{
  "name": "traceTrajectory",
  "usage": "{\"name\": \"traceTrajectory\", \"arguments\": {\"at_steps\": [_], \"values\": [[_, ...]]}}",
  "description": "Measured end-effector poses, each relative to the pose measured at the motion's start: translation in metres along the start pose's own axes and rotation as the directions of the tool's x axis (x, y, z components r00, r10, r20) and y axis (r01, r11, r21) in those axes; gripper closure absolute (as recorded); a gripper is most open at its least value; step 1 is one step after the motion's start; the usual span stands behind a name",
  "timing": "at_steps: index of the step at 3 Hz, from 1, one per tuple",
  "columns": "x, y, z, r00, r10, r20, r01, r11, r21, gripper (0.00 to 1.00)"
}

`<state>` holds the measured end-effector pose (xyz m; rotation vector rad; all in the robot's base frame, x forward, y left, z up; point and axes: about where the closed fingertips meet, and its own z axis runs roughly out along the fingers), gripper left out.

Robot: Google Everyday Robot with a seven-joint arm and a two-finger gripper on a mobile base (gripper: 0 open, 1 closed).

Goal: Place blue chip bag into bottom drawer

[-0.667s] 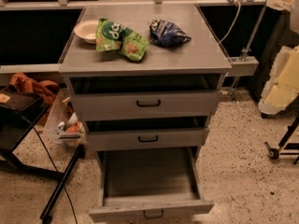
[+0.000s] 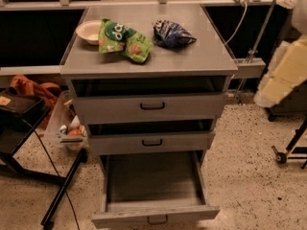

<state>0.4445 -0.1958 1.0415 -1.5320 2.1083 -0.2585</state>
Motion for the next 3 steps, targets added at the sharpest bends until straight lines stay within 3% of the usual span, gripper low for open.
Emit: {"name": "traceTrajectory", "arguments": {"at_steps": [1, 2, 3], "values": [[0.006, -0.024, 0.039, 0.984, 0.174, 0.032, -0.176, 0.9830, 0.053, 0.00], [0.007, -0.059, 0.084, 0.943, 0.319, 0.090, -0.328, 0.9368, 0.121, 0.00], [0.000, -0.094, 0.128, 0.899, 0.404, 0.170, -0.431, 0.8858, 0.172, 0.00]]}}
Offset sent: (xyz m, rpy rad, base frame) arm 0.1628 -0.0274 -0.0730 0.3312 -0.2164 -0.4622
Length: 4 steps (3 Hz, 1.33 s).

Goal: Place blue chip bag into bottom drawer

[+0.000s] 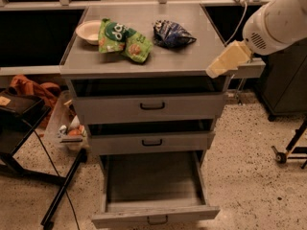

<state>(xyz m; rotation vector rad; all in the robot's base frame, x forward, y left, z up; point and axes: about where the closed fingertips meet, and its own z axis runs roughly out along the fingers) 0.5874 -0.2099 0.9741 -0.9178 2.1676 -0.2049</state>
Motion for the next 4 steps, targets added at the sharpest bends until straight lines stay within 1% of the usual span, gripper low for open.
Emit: {"name": "traceTrajectory", "arguments": {"at_steps": [1, 2, 3, 4], "values": [[-0.009, -0.005, -0.002, 0.999, 0.015, 0.033, -0.016, 0.9997, 0.019, 0.00], [-0.009, -0.005, -0.002, 0.999, 0.016, 0.033, -0.016, 0.9997, 0.019, 0.00], [-0.010, -0.007, 0.002, 0.998, 0.056, 0.037, -0.058, 0.9978, 0.034, 0.00], [-0.011, -0.019, 0.024, 0.987, 0.131, 0.089, -0.135, 0.9896, 0.048, 0.00]]}}
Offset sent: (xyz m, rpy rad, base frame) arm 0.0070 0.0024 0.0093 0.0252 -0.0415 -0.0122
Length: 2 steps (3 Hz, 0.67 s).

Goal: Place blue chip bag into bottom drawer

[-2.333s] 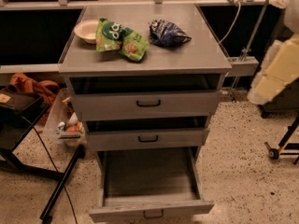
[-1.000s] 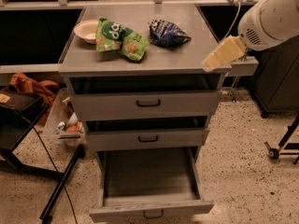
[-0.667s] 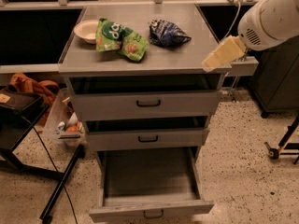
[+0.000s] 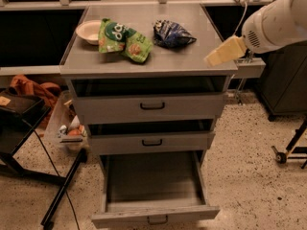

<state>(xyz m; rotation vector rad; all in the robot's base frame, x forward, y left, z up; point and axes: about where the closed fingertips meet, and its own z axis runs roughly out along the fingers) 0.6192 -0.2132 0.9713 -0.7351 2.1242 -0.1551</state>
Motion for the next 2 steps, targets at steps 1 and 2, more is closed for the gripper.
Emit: {"name": "traceTrajectory", "arguments": {"at_steps": [1, 2], "values": [[-0.013, -0.017, 0.030, 0.995, 0.044, 0.088, -0.045, 0.9990, 0.006, 0.00], [-0.033, -0.033, 0.066, 0.982, 0.070, 0.176, -0.068, 0.9976, -0.012, 0.00]]}}
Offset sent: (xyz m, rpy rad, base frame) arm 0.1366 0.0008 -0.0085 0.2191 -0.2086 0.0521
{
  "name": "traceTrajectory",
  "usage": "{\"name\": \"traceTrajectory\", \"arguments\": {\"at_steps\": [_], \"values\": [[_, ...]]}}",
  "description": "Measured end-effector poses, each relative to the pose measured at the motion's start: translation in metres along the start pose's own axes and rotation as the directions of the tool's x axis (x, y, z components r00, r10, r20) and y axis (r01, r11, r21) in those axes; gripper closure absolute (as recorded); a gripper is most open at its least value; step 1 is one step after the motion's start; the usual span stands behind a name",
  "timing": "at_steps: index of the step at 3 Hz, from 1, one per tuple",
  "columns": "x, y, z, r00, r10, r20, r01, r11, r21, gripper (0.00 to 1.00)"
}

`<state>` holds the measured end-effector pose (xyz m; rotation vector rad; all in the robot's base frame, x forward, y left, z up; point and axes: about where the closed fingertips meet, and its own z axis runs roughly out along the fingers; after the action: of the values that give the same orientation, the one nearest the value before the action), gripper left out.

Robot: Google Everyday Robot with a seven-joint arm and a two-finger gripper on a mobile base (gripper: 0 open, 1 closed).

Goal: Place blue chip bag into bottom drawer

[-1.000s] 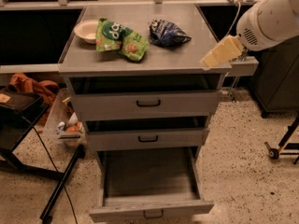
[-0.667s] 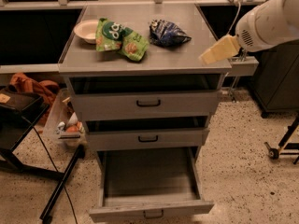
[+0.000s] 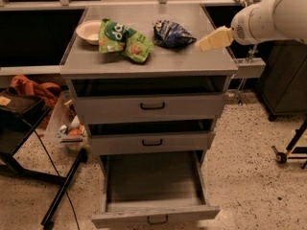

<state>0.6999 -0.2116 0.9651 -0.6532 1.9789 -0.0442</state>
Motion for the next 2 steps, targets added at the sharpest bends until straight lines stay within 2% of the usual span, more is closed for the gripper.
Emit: {"name": "traceTrajectory", "arguments": {"at_steps": [1, 2], "values": [[-0.019, 0.001, 0.037, 0.997, 0.017, 0.075, -0.013, 0.9987, -0.049, 0.00], [-0.034, 0.007, 0.079, 0.993, 0.022, 0.115, -0.006, 0.9900, -0.141, 0.00]]}}
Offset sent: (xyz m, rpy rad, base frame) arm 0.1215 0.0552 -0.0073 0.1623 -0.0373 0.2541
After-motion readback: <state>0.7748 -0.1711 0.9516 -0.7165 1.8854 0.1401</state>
